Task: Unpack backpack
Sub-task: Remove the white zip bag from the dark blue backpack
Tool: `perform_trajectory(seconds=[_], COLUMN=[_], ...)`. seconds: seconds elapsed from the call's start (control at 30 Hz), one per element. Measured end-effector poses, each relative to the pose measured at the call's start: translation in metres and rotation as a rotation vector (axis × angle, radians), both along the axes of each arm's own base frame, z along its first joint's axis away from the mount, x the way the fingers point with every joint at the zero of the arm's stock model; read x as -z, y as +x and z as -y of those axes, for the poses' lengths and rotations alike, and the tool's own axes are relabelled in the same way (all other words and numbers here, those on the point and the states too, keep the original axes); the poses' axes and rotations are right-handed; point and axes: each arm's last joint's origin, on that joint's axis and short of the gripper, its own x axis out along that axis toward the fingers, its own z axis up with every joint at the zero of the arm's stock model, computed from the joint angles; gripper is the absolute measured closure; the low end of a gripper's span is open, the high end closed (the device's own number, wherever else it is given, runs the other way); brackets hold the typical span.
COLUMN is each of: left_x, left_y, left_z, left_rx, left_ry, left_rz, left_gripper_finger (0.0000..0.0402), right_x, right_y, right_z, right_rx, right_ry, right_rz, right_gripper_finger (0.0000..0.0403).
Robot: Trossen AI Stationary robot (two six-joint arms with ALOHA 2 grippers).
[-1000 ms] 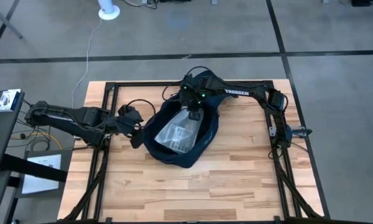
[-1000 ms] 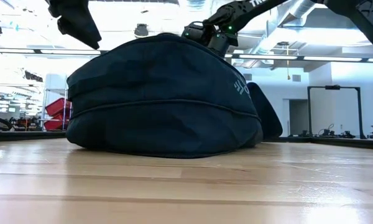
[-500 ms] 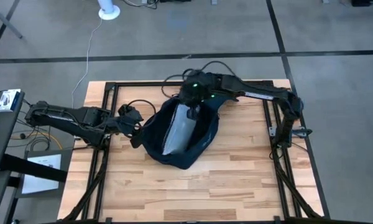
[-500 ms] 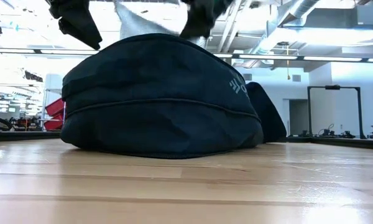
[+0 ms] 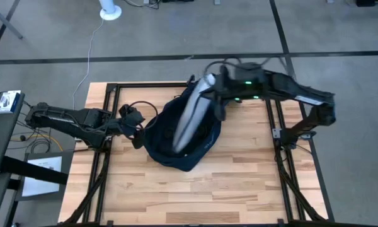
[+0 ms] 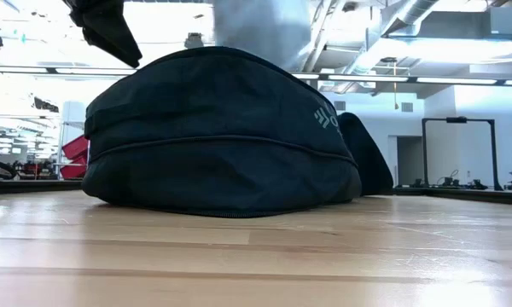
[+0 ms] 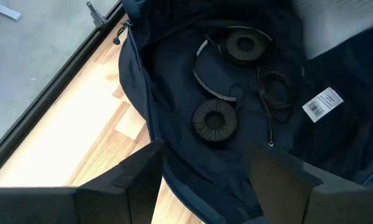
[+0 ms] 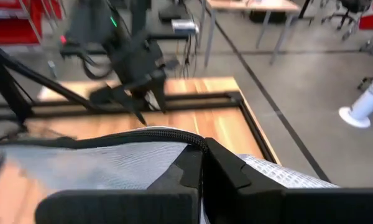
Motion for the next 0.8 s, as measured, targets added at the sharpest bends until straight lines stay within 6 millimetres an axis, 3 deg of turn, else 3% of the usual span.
perform_trajectory(seconds=[0.17,0.3,0.63,0.8], left_x=[0.000,0.000,-0.003,-0.004], left_y=[0.000,0.000,0.003,0.004], left_z=[0.000,0.000,-0.008,-0.013], left_rx=[0.001,0.018,0.007,-0.006], left_ry=[0.004,0.029,0.091,0.104], left_rz=[-0.002,-0.012,-0.005,-0.002], left_gripper_finger=[0.0194,0.0194,0.0194,0.0194], right_x=[-0.023,-0.021,0.047,0.061], right_y=[-0.046,-0.079,-0.098,-0.103], right_z=[-0.019,-0.031,-0.050,-0.069], right_rx=[-0.011,-0.046,0.041,-0.041], right_ry=[0.055,0.106,0.369,0.590], right_rz=[0.066,-0.024,-0.587,-0.732], right_gripper_finger=[0.0403,0.0403,0.0403,0.0403])
